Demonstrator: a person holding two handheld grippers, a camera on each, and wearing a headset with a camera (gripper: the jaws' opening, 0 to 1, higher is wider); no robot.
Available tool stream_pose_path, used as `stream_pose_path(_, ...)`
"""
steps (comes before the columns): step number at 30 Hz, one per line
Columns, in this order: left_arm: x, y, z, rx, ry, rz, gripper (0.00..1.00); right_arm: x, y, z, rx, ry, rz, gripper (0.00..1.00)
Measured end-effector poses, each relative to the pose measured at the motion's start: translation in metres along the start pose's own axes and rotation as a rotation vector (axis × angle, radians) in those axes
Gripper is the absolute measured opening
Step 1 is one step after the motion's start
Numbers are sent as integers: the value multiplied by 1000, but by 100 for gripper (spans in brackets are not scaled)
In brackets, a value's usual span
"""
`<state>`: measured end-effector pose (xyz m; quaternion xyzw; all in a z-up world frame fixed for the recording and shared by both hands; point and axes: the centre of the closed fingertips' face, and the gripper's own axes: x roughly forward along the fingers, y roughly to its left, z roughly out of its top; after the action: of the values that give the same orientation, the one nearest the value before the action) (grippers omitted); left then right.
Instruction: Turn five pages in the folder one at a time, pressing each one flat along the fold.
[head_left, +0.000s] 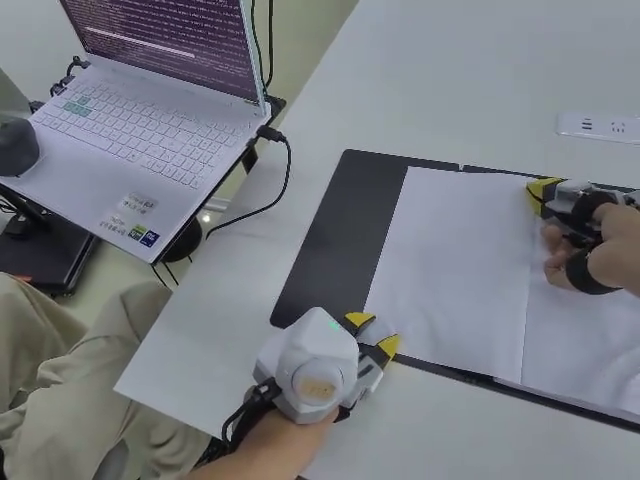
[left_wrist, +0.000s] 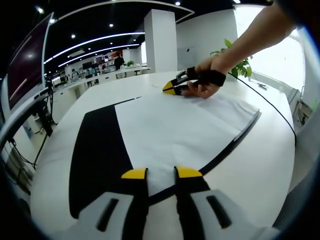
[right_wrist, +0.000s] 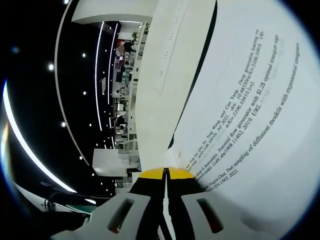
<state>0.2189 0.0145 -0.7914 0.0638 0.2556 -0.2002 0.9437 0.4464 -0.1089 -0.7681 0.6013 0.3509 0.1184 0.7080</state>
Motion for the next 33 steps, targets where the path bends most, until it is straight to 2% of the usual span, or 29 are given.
stream_pose_path(9, -1, -1, 0, 0, 9, -7, 19, -16, -4, -18, 3, 67, 13, 0)
stream_pose_path(19, -1, -2, 1, 8, 18, -10, 19, -33, -7, -36, 15, 118, 33, 0)
stream_pose_path(33, -1, -2, 1, 15, 25, -12, 19, -51, -14, -50, 25, 162, 46, 0)
